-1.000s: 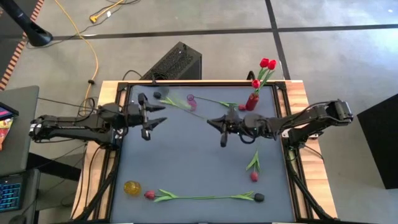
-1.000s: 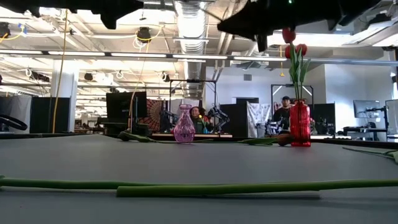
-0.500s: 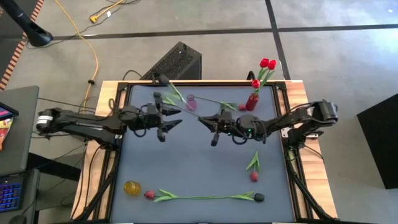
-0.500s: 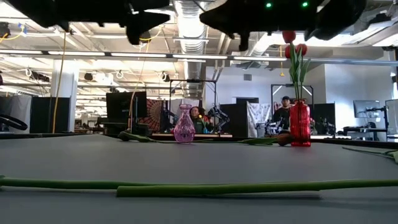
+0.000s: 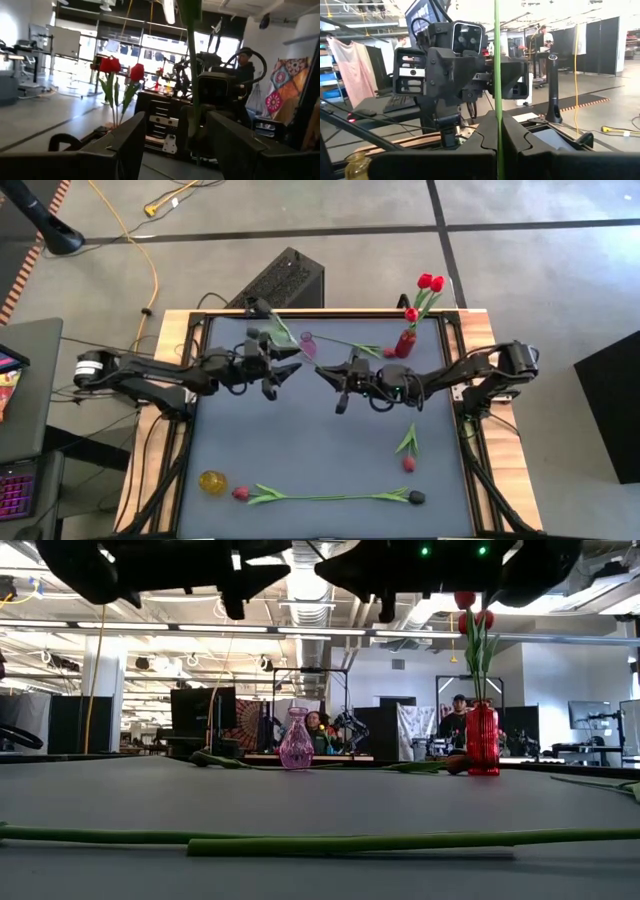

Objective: Sort flowers into vase by color
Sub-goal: Put the middle black flower into the violet vase

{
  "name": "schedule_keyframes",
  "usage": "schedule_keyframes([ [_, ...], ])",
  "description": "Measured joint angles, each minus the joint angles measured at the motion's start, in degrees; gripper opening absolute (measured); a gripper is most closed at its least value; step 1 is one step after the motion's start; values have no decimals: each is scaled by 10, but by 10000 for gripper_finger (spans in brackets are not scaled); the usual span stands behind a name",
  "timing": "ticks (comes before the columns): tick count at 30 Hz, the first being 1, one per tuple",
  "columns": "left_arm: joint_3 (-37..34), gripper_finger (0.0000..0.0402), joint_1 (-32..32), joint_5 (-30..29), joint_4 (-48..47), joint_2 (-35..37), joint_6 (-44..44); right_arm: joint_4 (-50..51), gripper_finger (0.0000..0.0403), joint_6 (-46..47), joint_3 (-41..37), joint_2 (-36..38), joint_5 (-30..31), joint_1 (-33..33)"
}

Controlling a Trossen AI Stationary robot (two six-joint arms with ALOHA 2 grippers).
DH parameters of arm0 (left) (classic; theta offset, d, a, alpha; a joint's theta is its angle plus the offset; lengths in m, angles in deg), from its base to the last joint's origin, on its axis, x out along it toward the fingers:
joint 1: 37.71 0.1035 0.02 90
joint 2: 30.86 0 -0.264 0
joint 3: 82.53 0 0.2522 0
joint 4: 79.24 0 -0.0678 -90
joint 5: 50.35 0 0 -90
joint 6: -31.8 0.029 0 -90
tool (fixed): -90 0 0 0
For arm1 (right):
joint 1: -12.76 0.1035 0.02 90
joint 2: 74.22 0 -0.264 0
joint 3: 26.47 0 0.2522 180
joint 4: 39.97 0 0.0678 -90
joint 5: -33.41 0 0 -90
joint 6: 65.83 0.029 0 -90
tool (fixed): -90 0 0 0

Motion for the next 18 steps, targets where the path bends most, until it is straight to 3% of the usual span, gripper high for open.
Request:
schedule_keyframes([
  [8,43,199,7,54,1,-44,-16,-29,25,-1,20,-64,-5,3],
  [18,47,185,7,74,-37,-38,-14,-32,25,-30,21,-49,1,3],
])
